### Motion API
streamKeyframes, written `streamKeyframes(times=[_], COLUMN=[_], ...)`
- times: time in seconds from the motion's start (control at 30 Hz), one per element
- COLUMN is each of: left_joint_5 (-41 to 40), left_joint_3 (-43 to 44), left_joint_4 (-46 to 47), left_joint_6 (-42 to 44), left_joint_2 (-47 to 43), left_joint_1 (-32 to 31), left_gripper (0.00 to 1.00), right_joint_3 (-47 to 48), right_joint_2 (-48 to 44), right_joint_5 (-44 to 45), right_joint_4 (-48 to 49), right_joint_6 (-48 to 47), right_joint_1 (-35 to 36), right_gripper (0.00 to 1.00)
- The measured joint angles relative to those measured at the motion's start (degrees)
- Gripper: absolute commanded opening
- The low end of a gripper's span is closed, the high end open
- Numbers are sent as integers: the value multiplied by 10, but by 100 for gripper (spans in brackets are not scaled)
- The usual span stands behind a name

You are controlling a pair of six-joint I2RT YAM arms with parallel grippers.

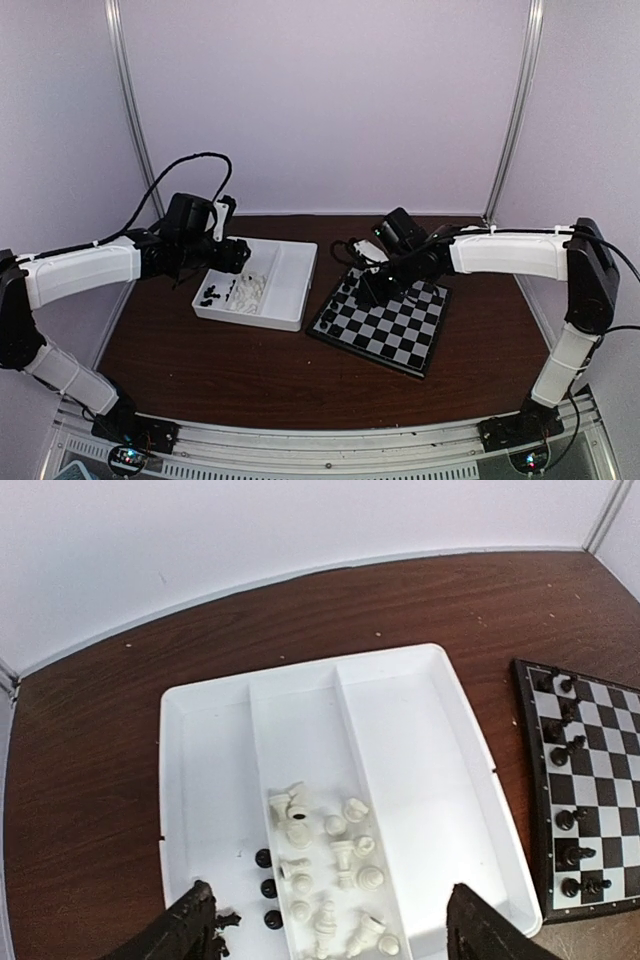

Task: Set up the chess pieces on the board
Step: Place the chess piece on the chessboard.

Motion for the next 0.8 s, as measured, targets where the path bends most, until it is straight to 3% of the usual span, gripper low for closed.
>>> streamKeyframes(times=[0.37,0.8], left_joint_5=[-44,-54], left_joint_3=[0,0], left_joint_4=[-27,-29], left_joint_6=[-21,-21], left_joint_2=[-9,-10], left_joint_1=[7,7], left_gripper=[80,80], right_joint_3=[-44,-52], right_joint_2=[30,77], right_joint_5=[64,78], right_joint_4=[94,143], right_joint_6=[-28,-30], right_joint_1=[54,56], right_gripper=[2,2])
